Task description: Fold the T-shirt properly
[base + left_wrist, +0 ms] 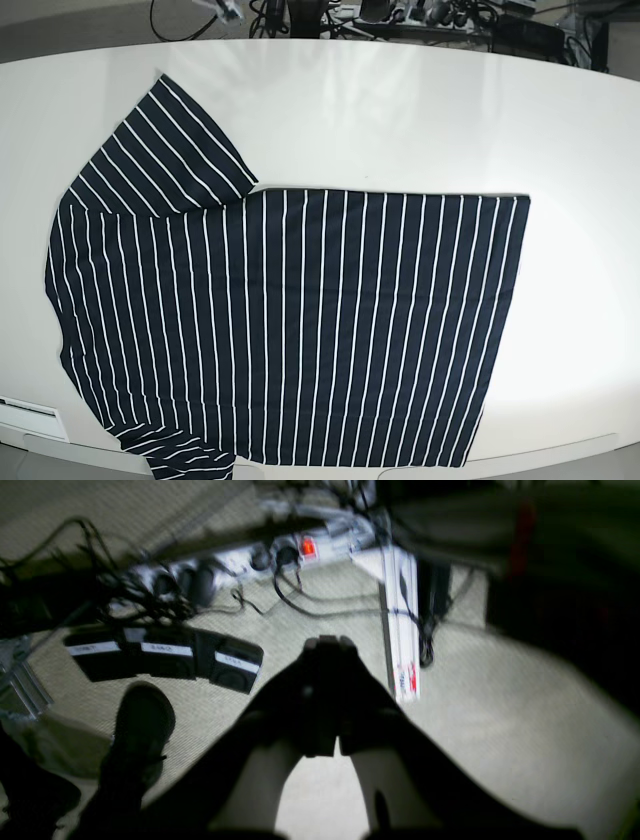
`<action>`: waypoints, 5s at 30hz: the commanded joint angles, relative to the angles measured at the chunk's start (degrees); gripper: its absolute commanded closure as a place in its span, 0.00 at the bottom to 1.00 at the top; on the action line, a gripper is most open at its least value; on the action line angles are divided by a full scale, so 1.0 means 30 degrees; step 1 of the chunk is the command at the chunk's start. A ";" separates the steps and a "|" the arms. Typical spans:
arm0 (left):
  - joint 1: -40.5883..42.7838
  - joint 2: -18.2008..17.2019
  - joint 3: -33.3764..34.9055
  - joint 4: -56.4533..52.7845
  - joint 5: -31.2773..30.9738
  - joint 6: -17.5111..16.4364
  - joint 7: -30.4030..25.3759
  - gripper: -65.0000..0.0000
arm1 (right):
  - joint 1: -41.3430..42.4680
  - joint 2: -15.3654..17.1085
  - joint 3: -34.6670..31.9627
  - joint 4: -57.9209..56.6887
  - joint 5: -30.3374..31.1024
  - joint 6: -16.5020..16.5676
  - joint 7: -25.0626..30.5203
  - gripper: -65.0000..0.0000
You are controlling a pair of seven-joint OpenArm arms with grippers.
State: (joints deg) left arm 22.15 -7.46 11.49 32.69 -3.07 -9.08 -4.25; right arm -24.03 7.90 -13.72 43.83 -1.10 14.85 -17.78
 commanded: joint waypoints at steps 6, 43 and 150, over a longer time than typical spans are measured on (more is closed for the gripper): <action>0.3781 -0.2521 0.1872 0.5654 -0.0117 -0.0109 0.0452 1.00 | -0.4430 0.1734 0.0036 0.6200 0.1362 0.0408 -0.0663 1.00; 1.7442 -0.9996 -0.7155 3.1285 0.1392 -0.0117 0.4874 1.00 | -1.6989 0.6258 0.2251 3.0389 -0.5734 -0.7847 -0.4313 1.00; -1.0098 -1.8098 1.1380 1.7624 0.8786 -0.1457 -0.0488 1.00 | 0.1246 1.2473 0.8189 1.6961 0.4437 0.4896 -0.1559 0.47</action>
State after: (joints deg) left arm -8.14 -60.53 45.43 85.47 23.14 -11.14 -6.15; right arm -20.78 43.86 10.33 93.91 12.12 29.95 -23.53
